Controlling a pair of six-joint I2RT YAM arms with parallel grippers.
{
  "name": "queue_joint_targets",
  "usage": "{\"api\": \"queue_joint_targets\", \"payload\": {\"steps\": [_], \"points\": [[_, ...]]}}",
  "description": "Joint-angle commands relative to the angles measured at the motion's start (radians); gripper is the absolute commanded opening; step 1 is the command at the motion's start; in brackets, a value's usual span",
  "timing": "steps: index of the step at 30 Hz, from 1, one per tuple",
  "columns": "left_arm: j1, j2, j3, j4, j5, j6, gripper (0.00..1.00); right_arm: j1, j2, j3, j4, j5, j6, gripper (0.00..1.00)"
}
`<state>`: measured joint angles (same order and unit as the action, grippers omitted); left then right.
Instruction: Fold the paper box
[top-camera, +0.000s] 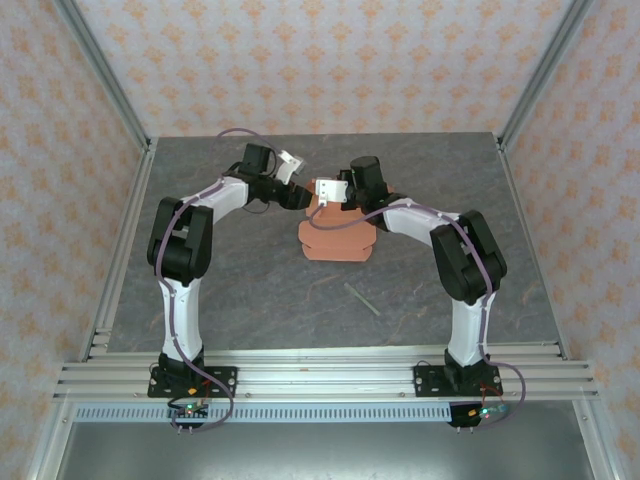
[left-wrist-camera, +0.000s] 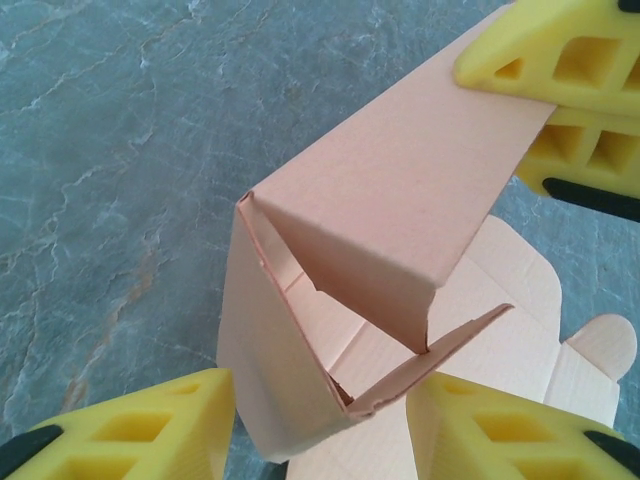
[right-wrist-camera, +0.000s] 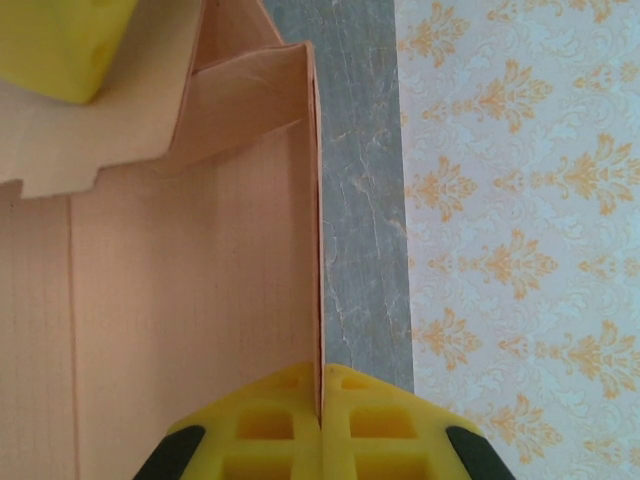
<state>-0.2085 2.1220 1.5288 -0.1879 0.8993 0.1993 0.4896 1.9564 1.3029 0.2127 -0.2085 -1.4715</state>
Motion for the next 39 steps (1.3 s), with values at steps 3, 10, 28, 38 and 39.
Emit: {"api": "queue_joint_targets", "payload": {"steps": [3, 10, 28, 38, 39], "points": [[-0.014, -0.02, -0.038, 0.143, -0.052, -0.044, 0.49, 0.006, 0.007, 0.026, -0.045, -0.04, 0.027, 0.01], [-0.014, -0.047, -0.097, 0.218, -0.116, -0.064, 0.51, 0.005, 0.008, 0.03, -0.05, -0.031, 0.028, 0.01], [0.001, -0.076, -0.166, 0.265, -0.058, -0.087, 0.6, 0.006, 0.003, 0.03, -0.043, -0.018, 0.023, 0.0], [0.028, -0.053, -0.129, 0.156, 0.021, -0.046, 0.6, 0.004, 0.009, 0.039, -0.044, -0.011, 0.008, 0.0], [0.028, -0.044, -0.116, 0.148, 0.029, -0.044, 0.6, 0.006, 0.011, 0.041, -0.043, -0.012, 0.008, 0.0]]}}
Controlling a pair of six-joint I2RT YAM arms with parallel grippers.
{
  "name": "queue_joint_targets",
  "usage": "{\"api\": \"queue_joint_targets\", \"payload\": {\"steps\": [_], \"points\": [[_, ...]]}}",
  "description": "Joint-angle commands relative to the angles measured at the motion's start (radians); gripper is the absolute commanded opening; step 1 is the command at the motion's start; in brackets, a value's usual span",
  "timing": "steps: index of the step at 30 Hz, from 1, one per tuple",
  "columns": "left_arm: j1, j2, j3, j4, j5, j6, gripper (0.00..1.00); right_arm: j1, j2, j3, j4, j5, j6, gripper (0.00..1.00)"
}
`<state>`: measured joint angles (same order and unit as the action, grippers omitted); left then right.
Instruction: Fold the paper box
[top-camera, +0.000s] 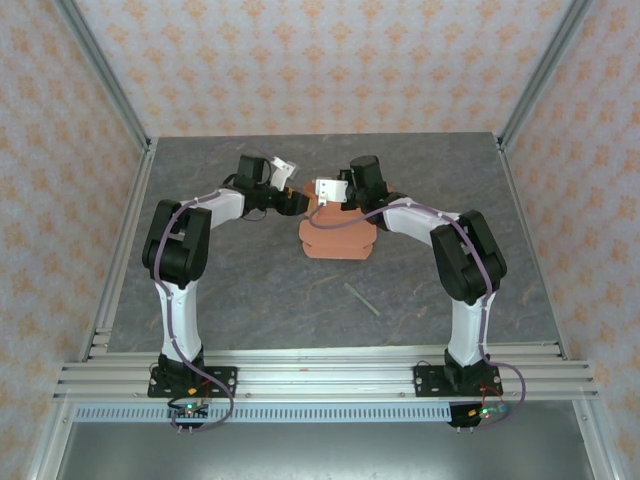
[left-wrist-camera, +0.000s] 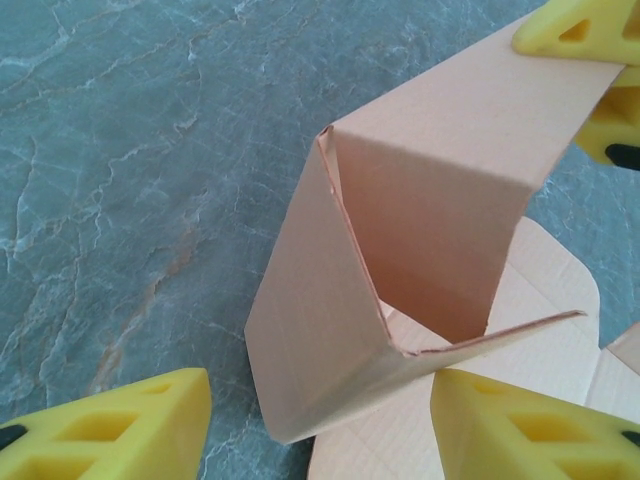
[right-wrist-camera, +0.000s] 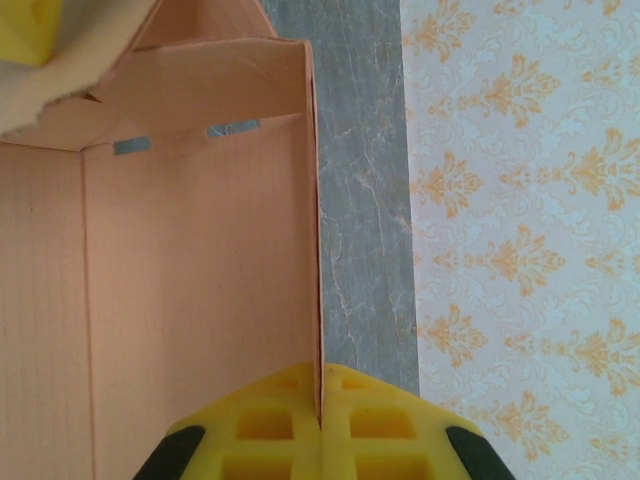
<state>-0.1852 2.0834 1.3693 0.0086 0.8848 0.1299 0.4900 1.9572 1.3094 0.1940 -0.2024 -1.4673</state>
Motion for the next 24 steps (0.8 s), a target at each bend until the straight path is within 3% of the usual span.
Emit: {"api": "queue_joint_targets", "payload": {"steps": [1, 14, 24], "points": [[0.004, 0.003, 0.054, -0.054, 0.053, 0.026, 0.59, 0.005, 0.011, 0.034, -0.025, -0.019, 0.004, 0.0], [0.002, 0.023, 0.088, -0.051, 0.038, 0.063, 0.59, 0.005, 0.008, 0.058, -0.062, -0.035, 0.011, 0.0], [-0.01, 0.011, 0.028, 0.078, 0.036, 0.017, 0.59, 0.006, 0.019, 0.083, -0.099, -0.035, 0.021, 0.0]]}}
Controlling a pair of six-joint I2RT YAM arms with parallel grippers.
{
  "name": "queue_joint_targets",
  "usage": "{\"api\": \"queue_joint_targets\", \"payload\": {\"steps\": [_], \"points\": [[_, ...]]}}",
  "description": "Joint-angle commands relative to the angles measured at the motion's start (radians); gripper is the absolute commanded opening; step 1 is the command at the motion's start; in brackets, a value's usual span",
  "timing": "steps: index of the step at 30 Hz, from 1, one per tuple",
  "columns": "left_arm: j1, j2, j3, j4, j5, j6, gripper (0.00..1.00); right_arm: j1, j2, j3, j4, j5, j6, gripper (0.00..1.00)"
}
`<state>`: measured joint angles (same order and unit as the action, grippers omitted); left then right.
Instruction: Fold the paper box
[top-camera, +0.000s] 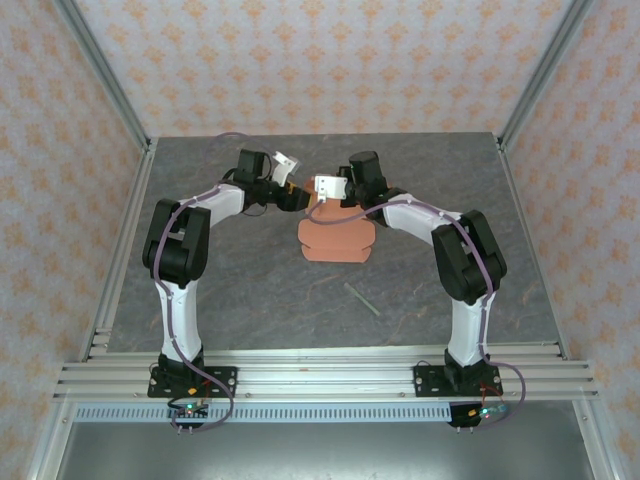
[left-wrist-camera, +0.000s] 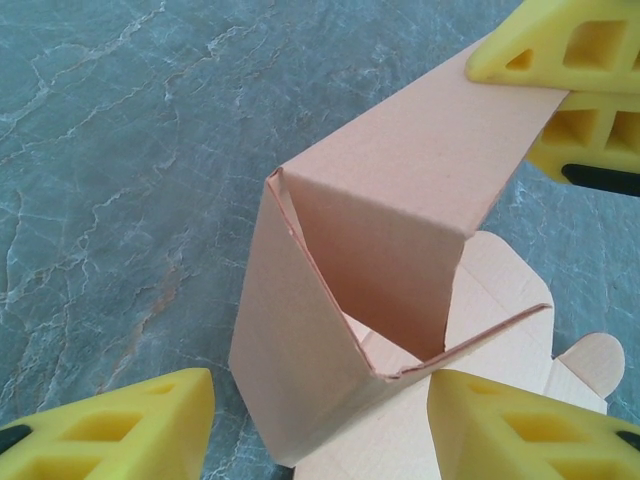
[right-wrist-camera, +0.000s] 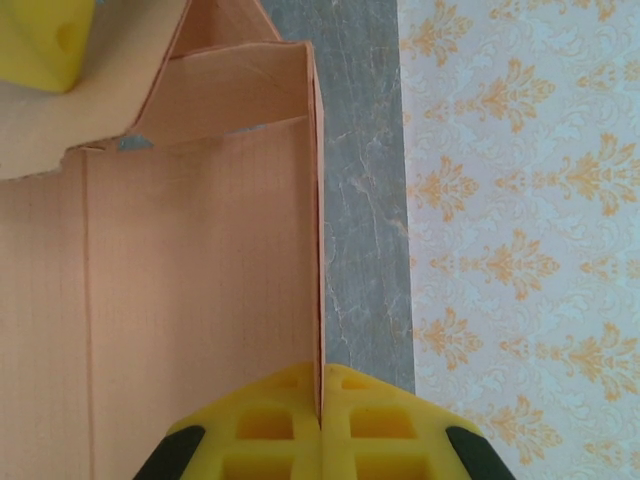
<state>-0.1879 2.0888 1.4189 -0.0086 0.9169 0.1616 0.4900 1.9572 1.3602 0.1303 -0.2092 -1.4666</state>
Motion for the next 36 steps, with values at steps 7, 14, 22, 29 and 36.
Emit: {"api": "queue_joint_targets", "payload": {"steps": [7, 14, 22, 29, 36], "points": [[-0.02, -0.009, -0.067, 0.151, -0.026, -0.033, 0.6, 0.018, 0.029, 0.049, -0.05, -0.004, 0.038, 0.0], [-0.02, -0.006, -0.057, 0.129, -0.024, -0.021, 0.6, 0.016, 0.03, 0.087, -0.126, -0.046, 0.108, 0.0], [-0.016, -0.002, -0.048, 0.112, -0.023, -0.017, 0.6, 0.008, 0.041, 0.157, -0.256, -0.066, 0.131, 0.0], [-0.005, 0.01, -0.026, 0.087, -0.017, -0.021, 0.61, 0.017, 0.061, 0.1, -0.153, 0.031, 0.06, 0.0], [0.011, 0.02, -0.008, 0.054, 0.018, -0.018, 0.61, 0.019, 0.072, 0.047, -0.025, 0.085, 0.009, 0.0]]}}
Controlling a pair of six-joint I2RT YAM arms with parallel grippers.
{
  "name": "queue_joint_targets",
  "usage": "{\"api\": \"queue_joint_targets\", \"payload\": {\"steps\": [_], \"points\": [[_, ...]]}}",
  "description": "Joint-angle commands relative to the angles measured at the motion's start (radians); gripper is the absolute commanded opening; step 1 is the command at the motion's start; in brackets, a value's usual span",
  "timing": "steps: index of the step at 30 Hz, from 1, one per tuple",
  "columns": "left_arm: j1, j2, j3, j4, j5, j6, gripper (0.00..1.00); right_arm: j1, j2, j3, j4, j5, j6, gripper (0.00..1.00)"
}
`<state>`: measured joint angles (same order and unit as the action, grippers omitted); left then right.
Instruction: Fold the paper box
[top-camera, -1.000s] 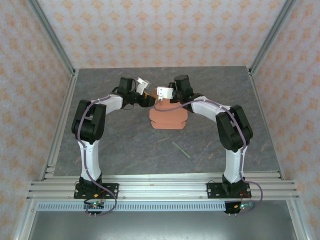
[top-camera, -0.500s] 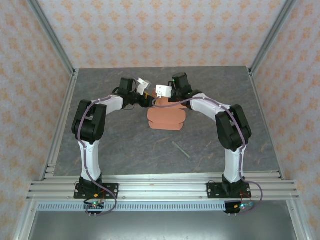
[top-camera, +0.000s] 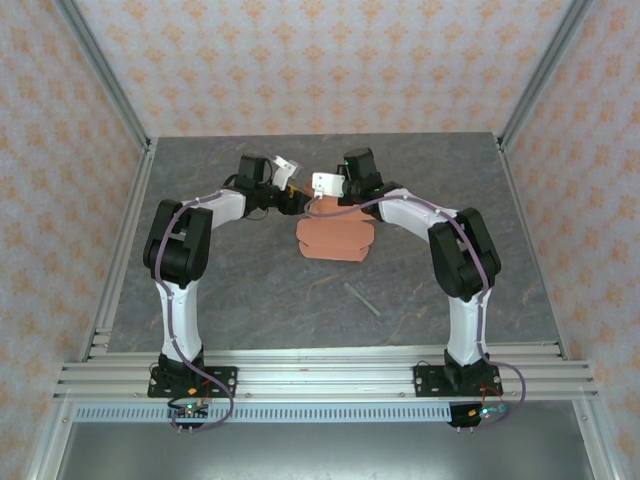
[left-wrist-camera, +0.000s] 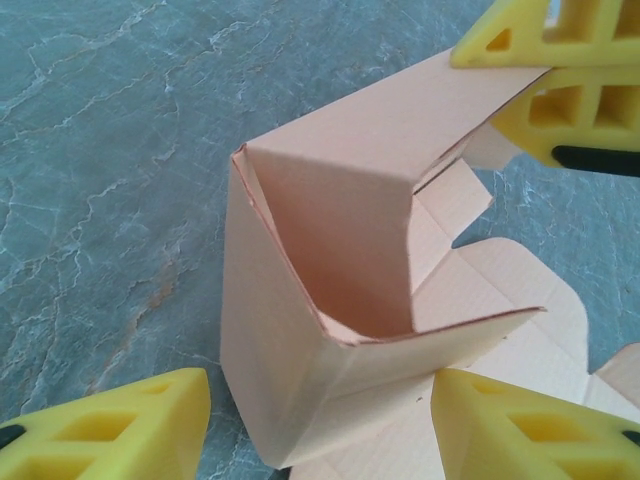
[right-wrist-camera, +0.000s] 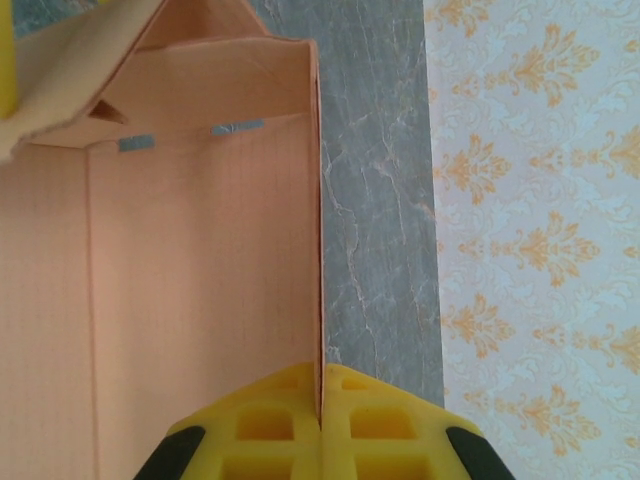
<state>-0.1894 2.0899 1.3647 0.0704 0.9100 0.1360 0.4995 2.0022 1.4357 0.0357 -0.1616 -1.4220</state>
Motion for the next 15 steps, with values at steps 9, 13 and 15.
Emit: {"api": "queue_joint_targets", "payload": {"steps": [9, 13, 15], "points": [[0.013, 0.056, 0.111, -0.106, 0.041, 0.024, 0.6, 0.015, 0.03, -0.091, 0.213, 0.043, -0.086, 0.0], [0.014, 0.064, 0.126, -0.114, 0.027, 0.017, 0.57, 0.014, 0.023, -0.085, 0.189, 0.015, -0.064, 0.0], [0.014, 0.061, 0.121, -0.092, 0.011, 0.008, 0.55, 0.014, 0.019, -0.078, 0.168, 0.003, -0.048, 0.0]]}}
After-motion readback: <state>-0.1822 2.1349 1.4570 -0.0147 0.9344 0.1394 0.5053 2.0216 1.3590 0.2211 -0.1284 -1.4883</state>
